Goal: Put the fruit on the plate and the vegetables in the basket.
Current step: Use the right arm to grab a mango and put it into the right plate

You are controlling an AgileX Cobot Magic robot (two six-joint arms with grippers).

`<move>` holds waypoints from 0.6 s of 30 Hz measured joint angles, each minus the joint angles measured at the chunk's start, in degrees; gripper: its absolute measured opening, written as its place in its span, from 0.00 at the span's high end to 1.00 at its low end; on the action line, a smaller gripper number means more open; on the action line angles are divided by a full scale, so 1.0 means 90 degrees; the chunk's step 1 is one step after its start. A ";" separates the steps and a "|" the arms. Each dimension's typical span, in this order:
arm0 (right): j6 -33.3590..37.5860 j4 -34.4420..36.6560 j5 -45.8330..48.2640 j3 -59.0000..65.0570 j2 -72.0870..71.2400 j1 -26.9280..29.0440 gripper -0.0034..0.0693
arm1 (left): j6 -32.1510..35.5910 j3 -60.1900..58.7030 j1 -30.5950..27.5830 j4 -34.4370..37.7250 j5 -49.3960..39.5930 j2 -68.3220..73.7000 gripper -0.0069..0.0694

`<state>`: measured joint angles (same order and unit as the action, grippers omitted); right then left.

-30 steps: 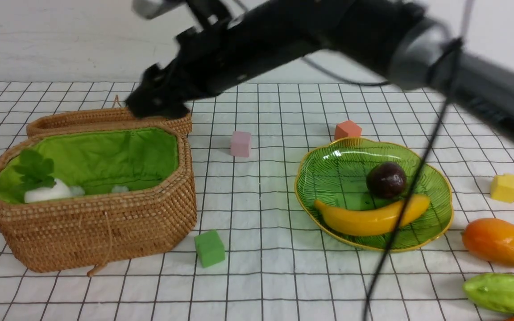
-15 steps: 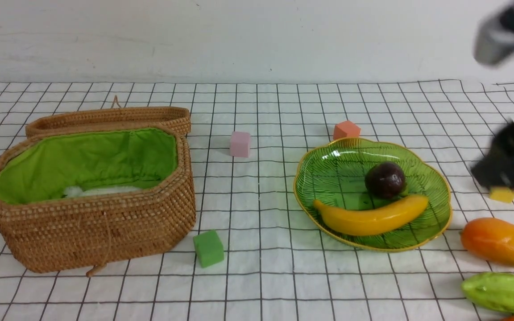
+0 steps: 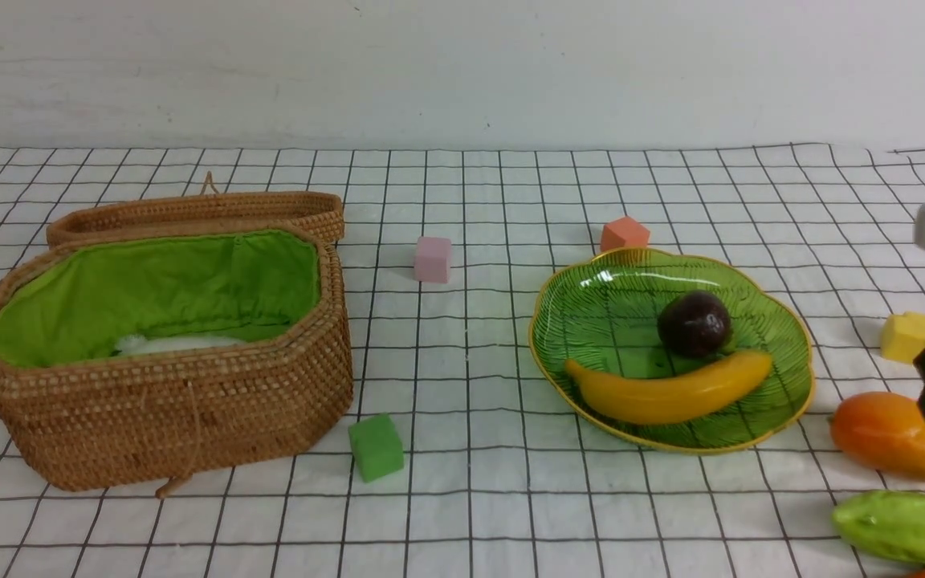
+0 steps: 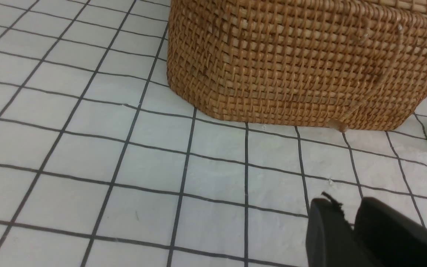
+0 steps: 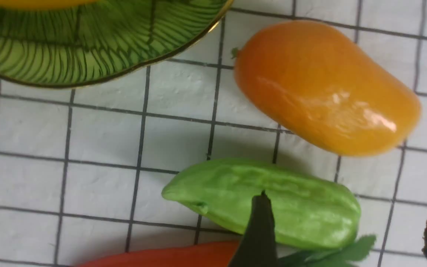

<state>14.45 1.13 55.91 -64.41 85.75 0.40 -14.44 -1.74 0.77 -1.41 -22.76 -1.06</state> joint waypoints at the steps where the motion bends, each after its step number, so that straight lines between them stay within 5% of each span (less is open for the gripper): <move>1: 0.0298 0.0007 -0.0027 -0.0023 0.0167 -0.0007 0.16 | 0.0000 0.0000 0.0000 0.0000 0.0000 0.0000 0.76; 5: 0.1556 -0.0207 -0.0471 -0.0034 0.0650 -0.0020 0.08 | 0.0000 0.0000 0.0000 0.0000 0.0000 0.0000 0.76; 12: 0.2539 -0.0842 -0.1484 -0.0067 0.0934 -0.0020 0.05 | 0.0000 0.0000 0.0000 0.0000 0.0000 0.0000 0.74; 18: 0.3256 -0.0436 -0.1465 -0.0086 0.1600 -0.0020 0.05 | 0.0000 0.0000 0.0000 0.0000 0.0000 0.0000 0.74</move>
<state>43.76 -2.80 42.72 -65.19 100.15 0.22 -14.44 -1.74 0.77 -1.41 -22.76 -1.06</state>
